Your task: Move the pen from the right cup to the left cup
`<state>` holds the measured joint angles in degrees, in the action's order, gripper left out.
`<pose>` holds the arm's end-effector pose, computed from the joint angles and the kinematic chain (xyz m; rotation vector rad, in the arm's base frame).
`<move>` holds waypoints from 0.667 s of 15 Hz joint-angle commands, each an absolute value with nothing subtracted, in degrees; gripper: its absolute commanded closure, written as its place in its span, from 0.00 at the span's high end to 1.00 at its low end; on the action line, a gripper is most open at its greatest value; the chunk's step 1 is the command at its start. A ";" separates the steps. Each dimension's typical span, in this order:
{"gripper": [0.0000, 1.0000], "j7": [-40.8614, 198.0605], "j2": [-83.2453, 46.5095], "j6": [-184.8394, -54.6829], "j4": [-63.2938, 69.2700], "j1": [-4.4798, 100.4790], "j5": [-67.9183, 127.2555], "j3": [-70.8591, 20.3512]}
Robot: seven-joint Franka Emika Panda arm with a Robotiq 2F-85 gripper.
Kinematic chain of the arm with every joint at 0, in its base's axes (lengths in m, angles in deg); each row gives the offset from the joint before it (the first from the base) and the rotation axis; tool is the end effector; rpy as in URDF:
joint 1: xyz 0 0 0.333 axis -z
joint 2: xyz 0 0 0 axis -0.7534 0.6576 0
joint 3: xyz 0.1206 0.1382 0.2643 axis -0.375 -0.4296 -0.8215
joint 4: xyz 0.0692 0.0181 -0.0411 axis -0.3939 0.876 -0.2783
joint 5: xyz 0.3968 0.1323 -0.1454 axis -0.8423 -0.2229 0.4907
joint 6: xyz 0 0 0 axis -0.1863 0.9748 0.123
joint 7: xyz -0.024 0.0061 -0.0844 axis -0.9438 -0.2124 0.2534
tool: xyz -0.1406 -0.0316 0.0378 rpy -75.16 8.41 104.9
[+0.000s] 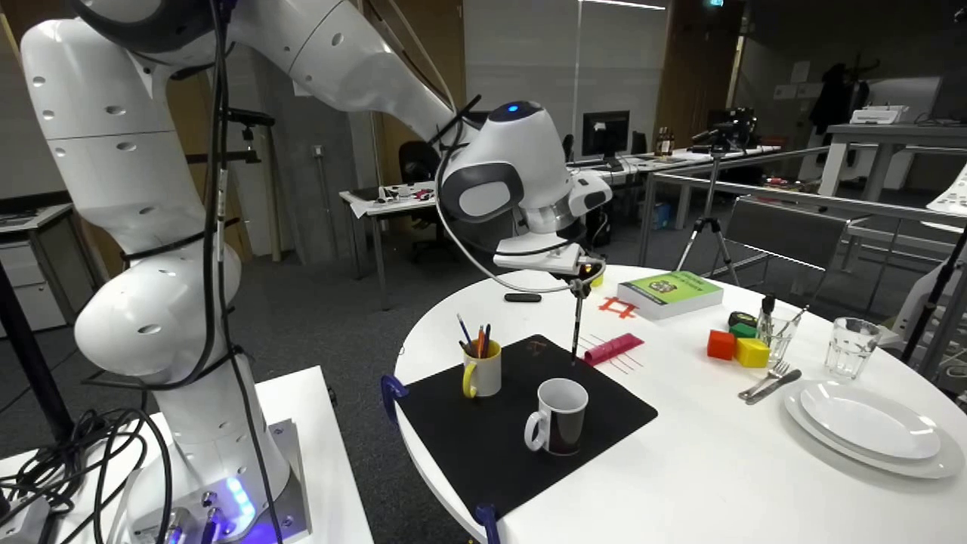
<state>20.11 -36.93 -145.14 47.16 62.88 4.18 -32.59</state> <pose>0.5680 -0.1187 0.3130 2.9340 0.6178 0.7379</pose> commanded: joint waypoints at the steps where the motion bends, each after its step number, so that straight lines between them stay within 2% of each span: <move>1: 0.02 20.35 -41.46 -144.71 50.06 61.55 1.73 -33.65; 10: 0.02 32.43 -42.78 -142.59 49.35 58.26 -2.42 -36.88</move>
<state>27.27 -40.49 -145.05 48.74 58.54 -1.52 -36.12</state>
